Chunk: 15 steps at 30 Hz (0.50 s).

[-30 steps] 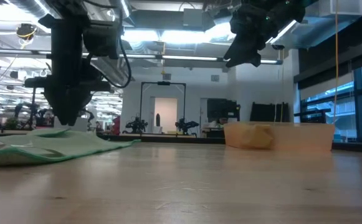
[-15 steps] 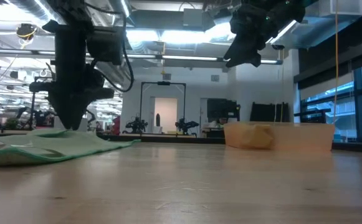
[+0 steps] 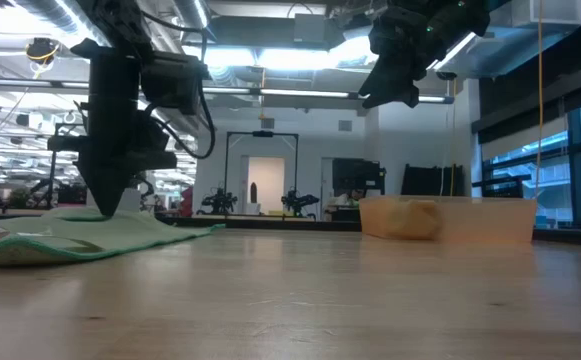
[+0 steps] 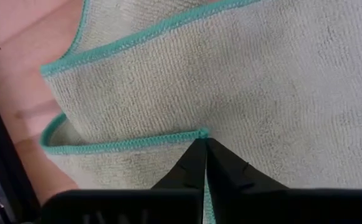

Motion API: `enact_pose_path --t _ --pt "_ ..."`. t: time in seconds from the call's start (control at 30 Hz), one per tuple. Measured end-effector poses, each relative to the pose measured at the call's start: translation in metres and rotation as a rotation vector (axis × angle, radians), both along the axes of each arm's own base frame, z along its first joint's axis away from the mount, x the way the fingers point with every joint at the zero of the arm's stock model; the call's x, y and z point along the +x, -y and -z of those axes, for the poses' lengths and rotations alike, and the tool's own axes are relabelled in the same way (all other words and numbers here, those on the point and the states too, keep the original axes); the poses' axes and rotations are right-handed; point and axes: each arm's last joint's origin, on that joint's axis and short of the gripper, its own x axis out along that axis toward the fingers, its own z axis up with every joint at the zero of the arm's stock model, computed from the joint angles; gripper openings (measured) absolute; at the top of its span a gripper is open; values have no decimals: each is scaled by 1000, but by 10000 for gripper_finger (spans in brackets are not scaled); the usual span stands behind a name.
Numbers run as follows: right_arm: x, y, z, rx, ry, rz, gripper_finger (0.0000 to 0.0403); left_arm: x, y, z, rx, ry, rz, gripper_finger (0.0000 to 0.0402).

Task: Roll microfiber towels into tight, uniform cylinder then place into a basket
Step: Fold the green microfiber towel

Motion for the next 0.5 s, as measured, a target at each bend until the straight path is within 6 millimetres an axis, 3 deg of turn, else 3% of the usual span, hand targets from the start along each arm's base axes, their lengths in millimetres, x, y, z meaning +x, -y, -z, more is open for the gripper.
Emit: enact_pose_path --t 0.23,0.5 --pt "0 0 0 -2 0 -1 159 1 0 -5 0 3 15 0" --pt "1 -2 0 -17 1 -38 159 6 -1 -36 -21 -11 65 0"
